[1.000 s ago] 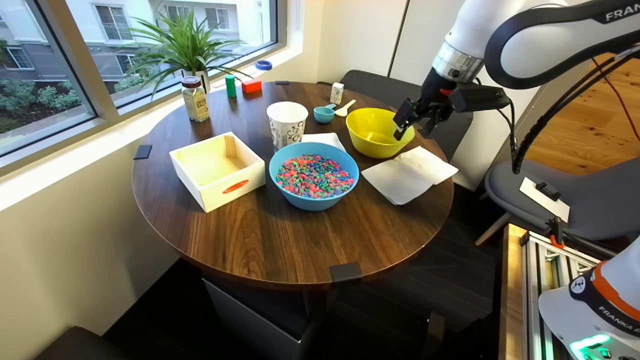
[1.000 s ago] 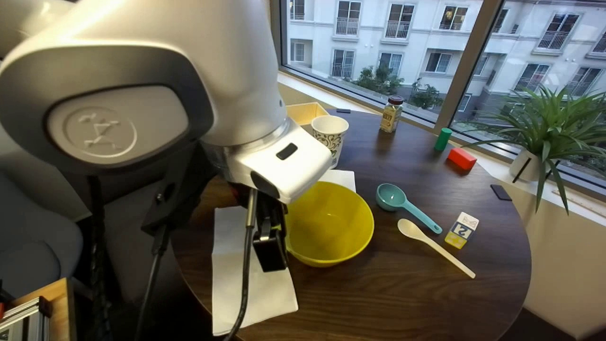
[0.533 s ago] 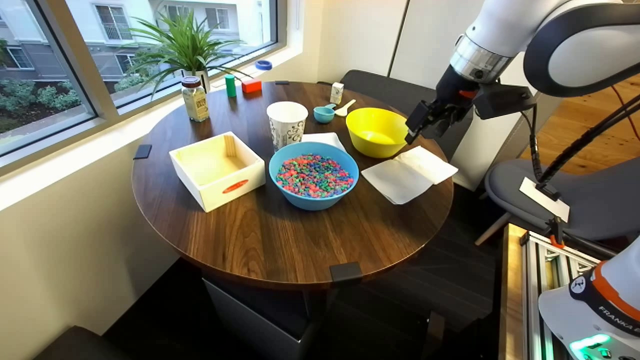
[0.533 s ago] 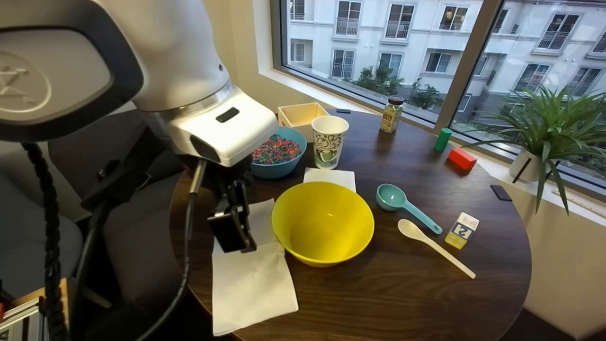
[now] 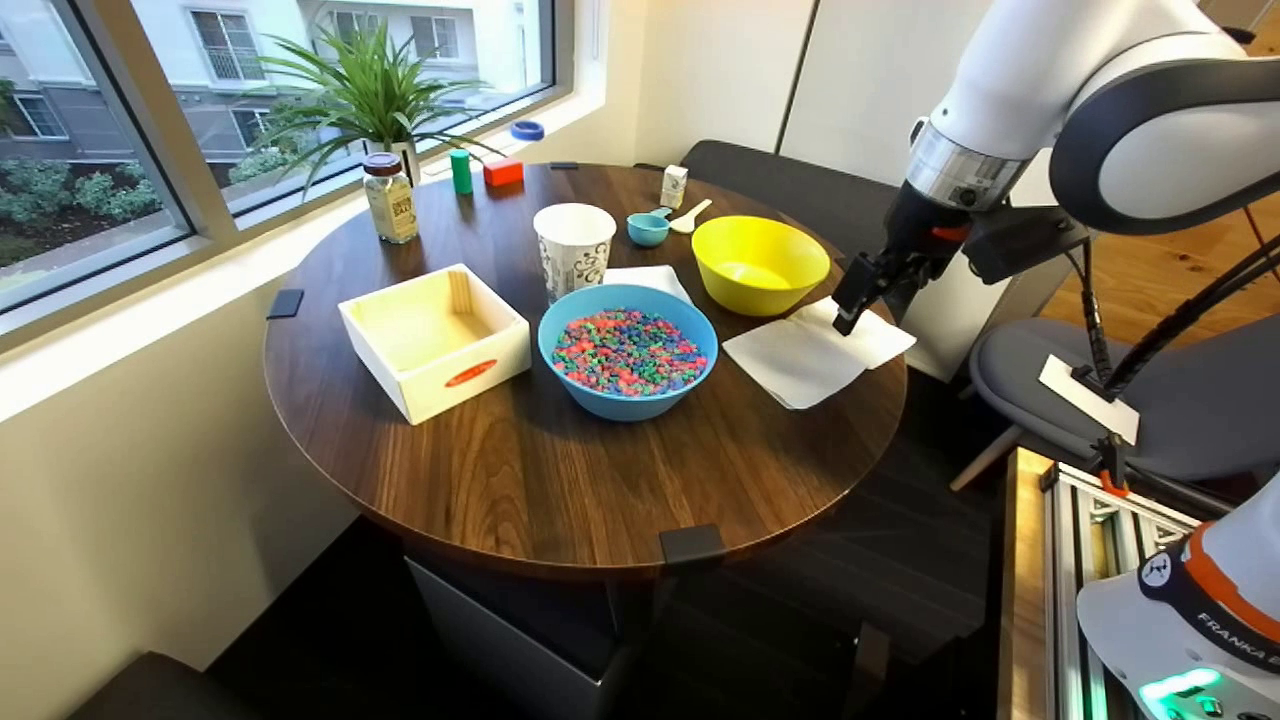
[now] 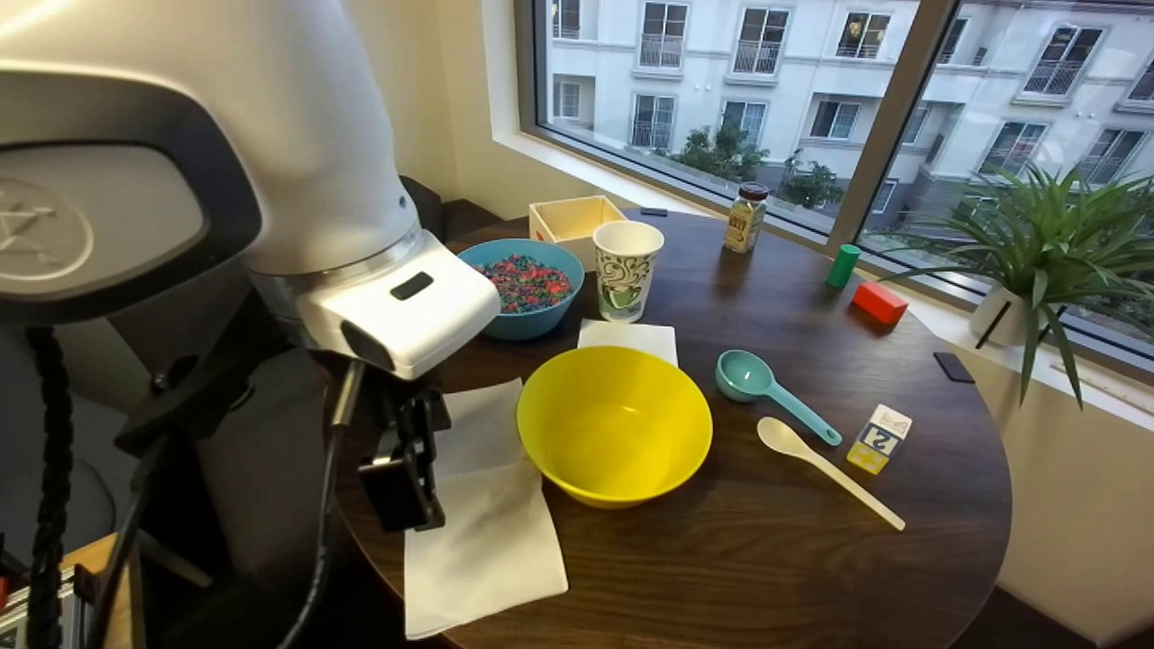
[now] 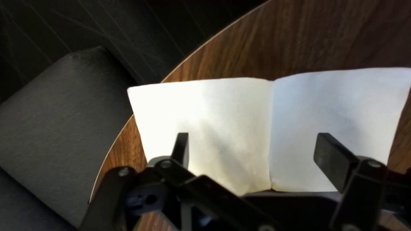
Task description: Move the yellow bowl to the right, use the tissue to wipe the inside of the yellow bowl
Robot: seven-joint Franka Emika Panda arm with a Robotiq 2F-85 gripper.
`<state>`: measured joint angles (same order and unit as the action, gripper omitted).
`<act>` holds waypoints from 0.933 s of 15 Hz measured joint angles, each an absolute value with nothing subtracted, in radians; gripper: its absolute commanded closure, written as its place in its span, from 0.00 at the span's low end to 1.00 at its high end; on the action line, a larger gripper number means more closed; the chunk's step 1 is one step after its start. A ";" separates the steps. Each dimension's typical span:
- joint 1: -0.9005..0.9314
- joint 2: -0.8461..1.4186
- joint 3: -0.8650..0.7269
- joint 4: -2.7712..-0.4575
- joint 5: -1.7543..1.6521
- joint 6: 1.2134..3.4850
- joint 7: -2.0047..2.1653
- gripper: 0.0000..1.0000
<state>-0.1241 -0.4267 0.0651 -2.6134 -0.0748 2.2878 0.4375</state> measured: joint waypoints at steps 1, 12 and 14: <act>-0.124 -0.419 0.064 -2.618 -0.074 2.295 0.425 0.00; -0.117 -0.314 0.056 -2.624 -0.073 2.401 0.362 0.81; -0.113 -0.307 0.054 -2.619 -0.067 2.407 0.352 0.96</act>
